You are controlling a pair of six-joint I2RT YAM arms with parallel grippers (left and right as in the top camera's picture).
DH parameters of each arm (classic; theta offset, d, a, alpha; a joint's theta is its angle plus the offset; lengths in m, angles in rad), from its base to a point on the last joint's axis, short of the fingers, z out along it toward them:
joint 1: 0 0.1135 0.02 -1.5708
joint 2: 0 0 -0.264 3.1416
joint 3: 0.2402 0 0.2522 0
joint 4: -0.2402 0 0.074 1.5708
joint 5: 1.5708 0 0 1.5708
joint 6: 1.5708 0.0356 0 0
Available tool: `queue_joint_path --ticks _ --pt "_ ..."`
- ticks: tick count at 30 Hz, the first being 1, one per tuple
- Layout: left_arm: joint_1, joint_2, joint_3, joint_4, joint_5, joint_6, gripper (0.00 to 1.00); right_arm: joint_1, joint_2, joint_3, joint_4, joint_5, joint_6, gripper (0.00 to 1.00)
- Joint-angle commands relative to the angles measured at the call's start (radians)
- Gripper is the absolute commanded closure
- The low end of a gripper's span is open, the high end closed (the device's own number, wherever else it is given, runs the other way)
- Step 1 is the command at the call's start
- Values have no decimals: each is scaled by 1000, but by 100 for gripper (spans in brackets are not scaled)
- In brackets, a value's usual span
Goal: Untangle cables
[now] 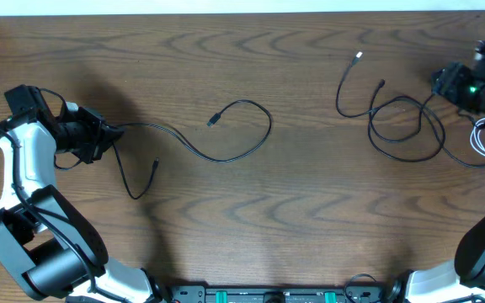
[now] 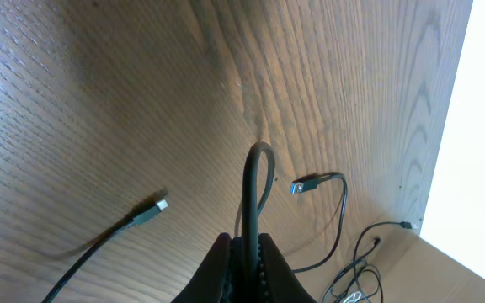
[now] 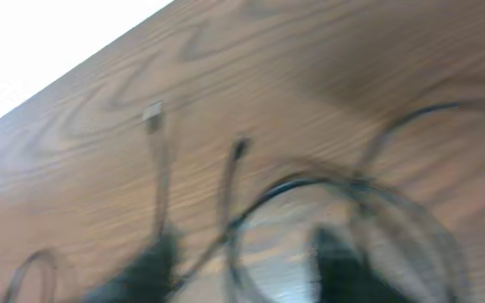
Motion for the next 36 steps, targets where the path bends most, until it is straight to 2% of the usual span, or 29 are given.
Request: queue_joint_path --ticks 1,5,6,7,9,14,20,21,22,26,32,36 --pt "0 -17 -13 -4 -13 -9 92 75 -20 3 -33 -127 -65 99" --pt "1 -17 -13 -7 -13 -9 92 202 -19 -30 10 36 -69 99" --pt "0 -17 -13 -7 -13 -9 92 225 -19 -32 13 73 -53 94" --pt "0 -17 -13 -7 -13 -9 92 265 -17 -34 15 128 -9 79" --pt "0 -17 -13 -7 -13 -9 92 304 -14 -35 21 147 29 78" --pt "1 -17 -13 -7 -13 -9 92 391 18 -35 51 172 110 82" --pt "1 -17 -13 -7 -13 -9 92 450 132 -35 84 236 123 84" --pt "1 -17 -13 -8 -13 -9 92 450 151 -35 81 236 122 87" --pt "1 -17 -13 -7 -13 -9 92 447 168 -35 74 237 122 99" --pt "1 -17 -13 -7 -13 -9 92 416 221 -35 -11 264 122 99" --pt "0 -17 -13 -7 -13 -9 92 314 224 -35 -156 511 122 99" --pt "-4 -17 -13 -6 -25 -9 92 235 225 -36 -199 543 122 99"
